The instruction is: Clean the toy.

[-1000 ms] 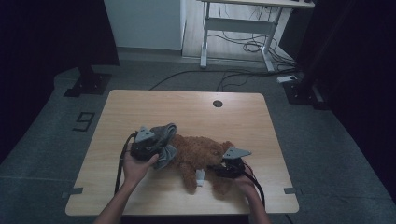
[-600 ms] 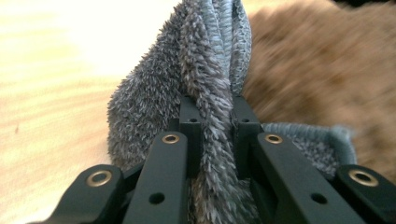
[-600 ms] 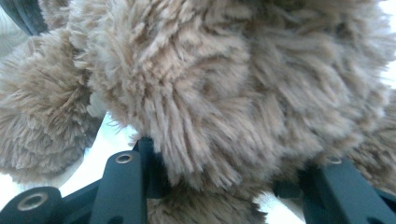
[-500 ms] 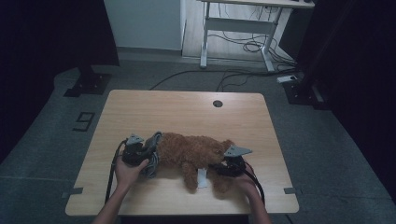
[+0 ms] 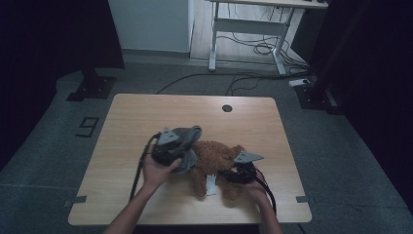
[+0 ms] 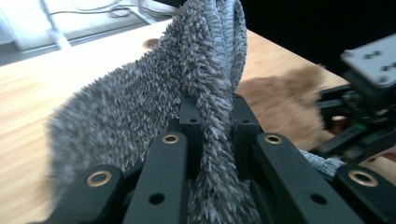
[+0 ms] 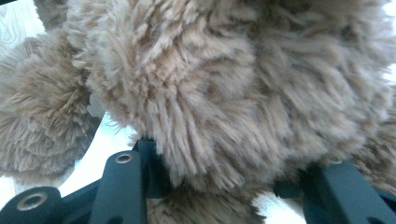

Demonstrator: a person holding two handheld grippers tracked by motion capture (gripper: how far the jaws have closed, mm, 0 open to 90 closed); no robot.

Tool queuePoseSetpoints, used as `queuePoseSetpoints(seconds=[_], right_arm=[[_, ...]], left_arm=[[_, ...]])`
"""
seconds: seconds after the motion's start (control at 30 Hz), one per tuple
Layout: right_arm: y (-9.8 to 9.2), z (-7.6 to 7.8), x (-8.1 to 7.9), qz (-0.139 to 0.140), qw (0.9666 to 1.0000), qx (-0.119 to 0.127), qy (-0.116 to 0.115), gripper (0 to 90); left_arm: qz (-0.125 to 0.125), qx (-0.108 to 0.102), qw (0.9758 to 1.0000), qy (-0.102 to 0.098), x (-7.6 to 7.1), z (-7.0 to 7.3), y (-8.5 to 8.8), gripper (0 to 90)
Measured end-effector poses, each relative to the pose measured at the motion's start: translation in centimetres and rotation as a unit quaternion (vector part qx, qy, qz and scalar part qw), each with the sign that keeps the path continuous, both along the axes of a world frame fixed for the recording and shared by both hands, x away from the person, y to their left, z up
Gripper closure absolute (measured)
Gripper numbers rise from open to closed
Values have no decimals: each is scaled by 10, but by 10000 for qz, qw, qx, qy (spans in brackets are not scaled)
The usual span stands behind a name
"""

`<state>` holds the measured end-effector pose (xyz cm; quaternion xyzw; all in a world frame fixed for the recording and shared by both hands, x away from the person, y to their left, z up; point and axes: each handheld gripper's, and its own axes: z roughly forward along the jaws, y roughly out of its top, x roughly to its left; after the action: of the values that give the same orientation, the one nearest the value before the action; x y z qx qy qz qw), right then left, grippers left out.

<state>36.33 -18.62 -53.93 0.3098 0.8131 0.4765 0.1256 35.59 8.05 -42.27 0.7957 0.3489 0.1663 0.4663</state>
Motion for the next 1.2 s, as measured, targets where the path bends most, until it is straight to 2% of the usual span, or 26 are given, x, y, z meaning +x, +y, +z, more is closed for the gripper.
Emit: queuePoseSetpoints(seconds=[0.1,0.17,0.2,0.23,0.3,0.37,0.43,0.6,0.73,0.8,0.83,0.87,0.97,1.1,1.17,1.2], right_arm=[[0,0,-1,-13,10000,6,-2,497],[0,0,-1,-8,10000,4,-10,496],[0,0,-2,-22,10000,-5,-16,497],[0,-1,-2,-22,10000,-4,-10,497],[-1,-3,-1,-57,9999,-21,96,495],[-3,-5,0,-42,9998,133,135,495],[-1,-4,-1,-40,10000,72,51,496],[1,-3,-3,-47,10000,2,2,496],[1,-2,-3,-43,9999,-97,-57,496],[0,-2,-2,-45,9999,-101,-57,497],[0,-2,-2,-40,9999,-113,-67,497],[0,-1,-2,-29,9998,-142,-102,497],[3,0,-3,-35,9994,-269,-193,498],[2,0,-3,-47,9995,-261,-172,499],[2,0,-3,-46,9995,-254,-171,499],[2,0,-2,-46,9995,-253,-172,500]], left_arm=[[-291,80,9994,195,7,-7,-41,790],[-480,340,9978,307,10,-20,-71,789],[-496,483,9972,295,11,-25,-78,788],[-468,630,9967,192,12,-33,-86,788],[-431,552,9974,186,13,-36,-86,789],[-398,466,9978,249,14,-35,-79,790],[-380,438,9979,291,15,-34,-72,791],[-211,590,9979,173,11,-32,-54,792],[64,669,9977,113,11,-30,-26,791],[176,577,9981,149,11,-31,-6,791],[225,376,9988,214,11,-32,7,791],[244,265,9990,247,10,-33,14,792],[335,60,9992,190,1,-34,36,792],[650,23,9979,17,-6,-32,62,791],[794,-14,9968,77,-4,-34,75,791],[934,-2,9955,141,-2,-37,84,791]])
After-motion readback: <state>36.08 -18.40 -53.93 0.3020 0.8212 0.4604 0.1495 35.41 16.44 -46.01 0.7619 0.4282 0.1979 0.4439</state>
